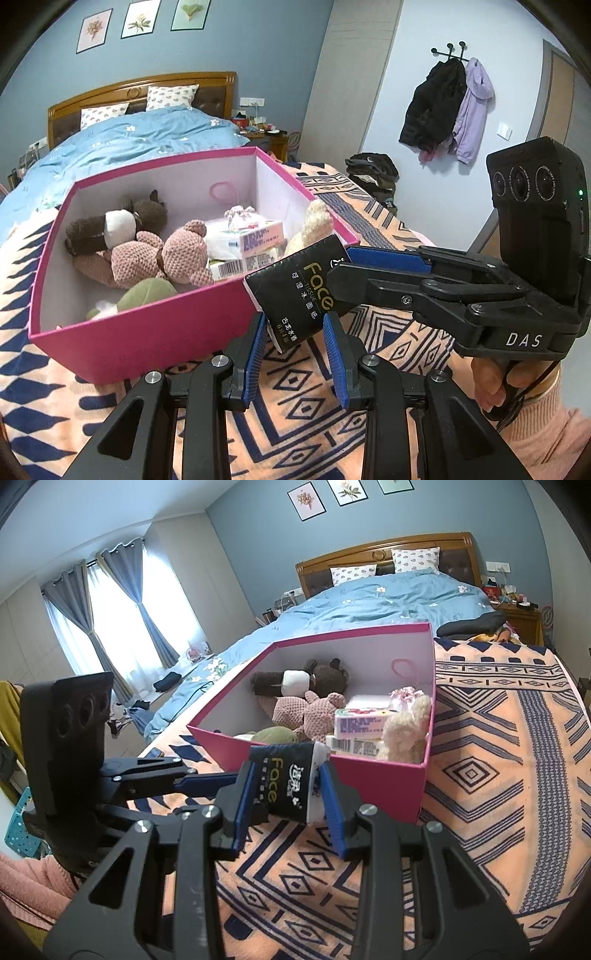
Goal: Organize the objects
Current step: 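Lift the black Face tissue pack and carry it over the pink box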
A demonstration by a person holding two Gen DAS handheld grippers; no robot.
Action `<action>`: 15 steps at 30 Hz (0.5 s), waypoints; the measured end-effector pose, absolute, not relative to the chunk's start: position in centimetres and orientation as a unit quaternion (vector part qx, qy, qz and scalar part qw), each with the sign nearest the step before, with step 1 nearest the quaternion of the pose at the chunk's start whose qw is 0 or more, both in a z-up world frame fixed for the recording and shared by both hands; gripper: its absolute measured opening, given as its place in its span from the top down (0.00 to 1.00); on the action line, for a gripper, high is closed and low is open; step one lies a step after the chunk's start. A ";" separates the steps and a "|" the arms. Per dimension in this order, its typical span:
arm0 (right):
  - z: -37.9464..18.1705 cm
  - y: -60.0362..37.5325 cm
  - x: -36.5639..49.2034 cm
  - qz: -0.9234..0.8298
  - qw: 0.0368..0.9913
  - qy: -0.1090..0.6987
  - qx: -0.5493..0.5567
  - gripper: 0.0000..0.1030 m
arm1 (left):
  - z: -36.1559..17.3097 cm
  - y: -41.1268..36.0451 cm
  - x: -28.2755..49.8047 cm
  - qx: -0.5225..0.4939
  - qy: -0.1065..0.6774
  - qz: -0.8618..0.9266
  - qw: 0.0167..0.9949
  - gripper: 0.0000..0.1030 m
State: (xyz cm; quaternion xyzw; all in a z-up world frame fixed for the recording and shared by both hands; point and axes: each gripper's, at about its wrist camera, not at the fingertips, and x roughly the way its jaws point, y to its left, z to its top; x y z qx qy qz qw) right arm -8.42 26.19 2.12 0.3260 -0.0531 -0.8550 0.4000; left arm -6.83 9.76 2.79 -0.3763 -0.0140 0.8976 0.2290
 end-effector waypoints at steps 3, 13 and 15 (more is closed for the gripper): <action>2.3 26.3 -8.7 -0.856 0.399 -0.054 0.324 0.62 | 3.1 9.8 -7.1 -0.374 -0.011 0.899 0.228 0.70; 2.9 25.9 -9.7 -0.861 0.395 -0.052 0.317 0.60 | 3.8 9.6 -8.3 -0.370 -0.011 0.901 0.225 0.70; 3.2 25.9 -9.9 -0.862 0.395 -0.052 0.314 0.60 | 3.9 9.5 -8.7 -0.372 -0.015 0.900 0.225 0.70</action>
